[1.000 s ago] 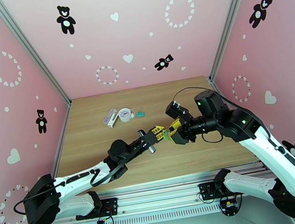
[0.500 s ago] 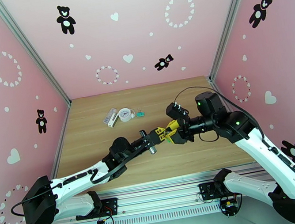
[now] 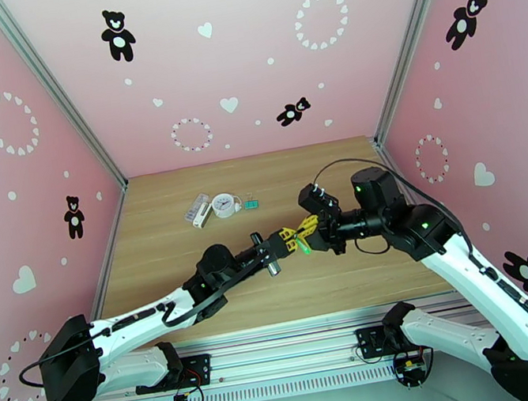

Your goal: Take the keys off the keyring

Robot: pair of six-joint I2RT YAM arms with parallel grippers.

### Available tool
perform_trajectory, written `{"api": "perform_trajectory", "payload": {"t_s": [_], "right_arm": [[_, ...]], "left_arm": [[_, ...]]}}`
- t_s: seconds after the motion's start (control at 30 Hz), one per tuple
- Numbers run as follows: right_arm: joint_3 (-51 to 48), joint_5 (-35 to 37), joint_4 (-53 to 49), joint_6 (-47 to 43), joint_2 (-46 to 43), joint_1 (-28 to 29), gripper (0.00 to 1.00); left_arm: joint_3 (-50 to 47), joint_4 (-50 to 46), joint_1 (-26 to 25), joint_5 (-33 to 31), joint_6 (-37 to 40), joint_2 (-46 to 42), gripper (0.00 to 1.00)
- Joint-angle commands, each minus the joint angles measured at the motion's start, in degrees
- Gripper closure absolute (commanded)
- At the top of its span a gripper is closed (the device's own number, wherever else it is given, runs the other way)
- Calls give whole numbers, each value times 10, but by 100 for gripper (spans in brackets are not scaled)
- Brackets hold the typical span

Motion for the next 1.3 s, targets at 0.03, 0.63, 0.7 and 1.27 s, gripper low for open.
{"api": "perform_trajectory", "payload": {"t_s": [0.03, 0.63, 0.7, 1.27], "right_arm": [[-14, -12, 1, -6, -8, 4, 97], [-42, 37, 21, 30, -66, 3, 100], [-47, 27, 25, 24, -74, 4, 100], [-74, 46, 39, -63, -117, 14, 100]], "left_arm": [[27, 24, -1, 3, 9, -4, 100], [31, 13, -2, -6, 9, -8, 100], [36, 8, -2, -10, 8, -6, 100], [90, -66, -2, -42, -28, 9, 100]]}}
